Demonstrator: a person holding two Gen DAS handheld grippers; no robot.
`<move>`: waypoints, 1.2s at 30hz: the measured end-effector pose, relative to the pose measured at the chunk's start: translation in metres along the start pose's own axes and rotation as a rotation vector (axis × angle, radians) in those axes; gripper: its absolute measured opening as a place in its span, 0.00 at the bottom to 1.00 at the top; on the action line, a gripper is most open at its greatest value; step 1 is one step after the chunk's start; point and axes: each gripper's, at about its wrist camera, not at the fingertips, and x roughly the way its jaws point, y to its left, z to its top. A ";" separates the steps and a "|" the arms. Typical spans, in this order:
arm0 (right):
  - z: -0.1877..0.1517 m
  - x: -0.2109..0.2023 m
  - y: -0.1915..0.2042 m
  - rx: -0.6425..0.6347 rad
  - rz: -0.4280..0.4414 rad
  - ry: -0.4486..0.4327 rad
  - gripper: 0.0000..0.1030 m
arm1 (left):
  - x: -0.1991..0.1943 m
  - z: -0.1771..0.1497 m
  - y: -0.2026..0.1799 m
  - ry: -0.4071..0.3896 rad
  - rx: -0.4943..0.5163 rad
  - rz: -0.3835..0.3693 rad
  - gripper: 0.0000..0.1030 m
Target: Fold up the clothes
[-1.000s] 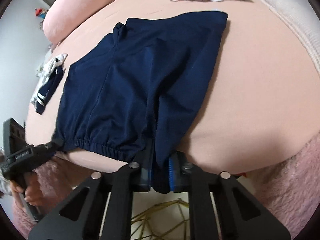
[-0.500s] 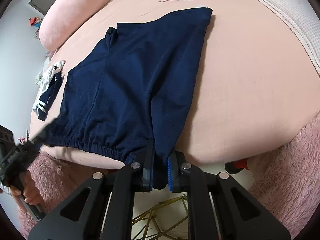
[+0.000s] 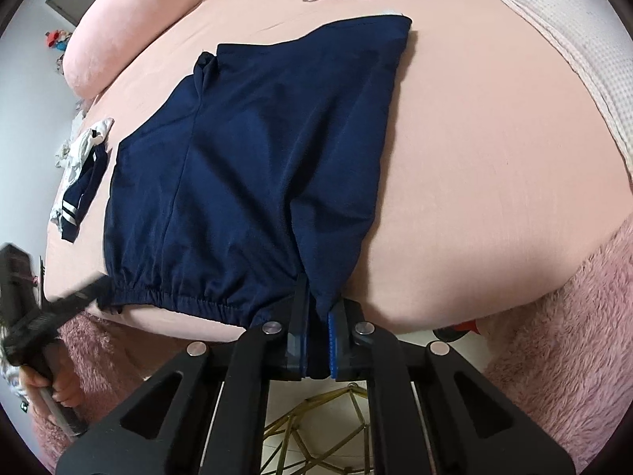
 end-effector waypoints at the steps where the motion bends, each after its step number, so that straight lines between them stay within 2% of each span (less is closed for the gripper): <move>1: 0.002 0.000 0.001 -0.001 0.010 0.001 0.06 | -0.003 0.001 0.000 -0.015 -0.009 -0.008 0.43; 5: 0.025 -0.009 0.023 -0.055 0.074 -0.013 0.05 | -0.025 0.007 0.001 -0.152 -0.017 -0.003 0.43; 7: 0.045 -0.016 0.050 -0.129 0.095 -0.039 0.05 | -0.040 0.009 -0.002 -0.231 -0.008 -0.054 0.43; 9: 0.062 -0.019 0.077 -0.196 0.119 -0.058 0.05 | -0.050 0.008 -0.005 -0.267 0.004 -0.145 0.43; 10: 0.071 -0.018 0.095 -0.232 0.148 -0.058 0.05 | -0.051 0.008 -0.005 -0.270 0.002 -0.166 0.43; 13: 0.085 -0.013 0.143 -0.335 0.215 -0.050 0.05 | -0.043 0.011 0.004 -0.219 -0.028 -0.151 0.43; 16: 0.075 0.011 0.191 -0.449 0.252 0.001 0.05 | -0.028 0.012 0.017 -0.145 -0.073 -0.093 0.43; 19: 0.059 0.048 0.210 -0.501 0.241 0.090 0.06 | -0.023 0.008 0.028 -0.107 -0.085 -0.038 0.43; 21: 0.047 0.079 0.211 -0.522 0.205 0.180 0.07 | -0.025 0.009 0.033 -0.119 -0.112 -0.070 0.43; 23: 0.038 0.097 0.199 -0.488 0.165 0.233 0.09 | -0.030 0.010 0.037 -0.147 -0.130 -0.116 0.43; 25: 0.039 0.082 0.180 -0.405 0.242 0.200 0.15 | -0.034 0.012 0.039 -0.170 -0.148 -0.174 0.43; 26: 0.040 0.073 0.173 -0.386 0.258 0.180 0.20 | -0.035 0.012 0.039 -0.172 -0.153 -0.203 0.43; 28: 0.042 0.046 0.155 -0.342 0.274 0.098 0.22 | -0.034 0.014 0.036 -0.168 -0.150 -0.253 0.43; 29: 0.041 0.036 0.148 -0.343 0.264 0.066 0.24 | -0.030 0.017 0.033 -0.153 -0.136 -0.276 0.43; 32: 0.029 0.021 0.136 -0.441 0.126 0.001 0.30 | -0.015 0.029 0.010 -0.090 -0.073 -0.334 0.43; 33: 0.024 0.021 0.135 -0.472 0.088 -0.009 0.30 | -0.010 0.031 0.002 -0.071 -0.039 -0.309 0.43; 36: 0.021 0.030 0.133 -0.485 0.060 -0.003 0.31 | 0.003 0.032 -0.008 -0.013 0.005 -0.252 0.43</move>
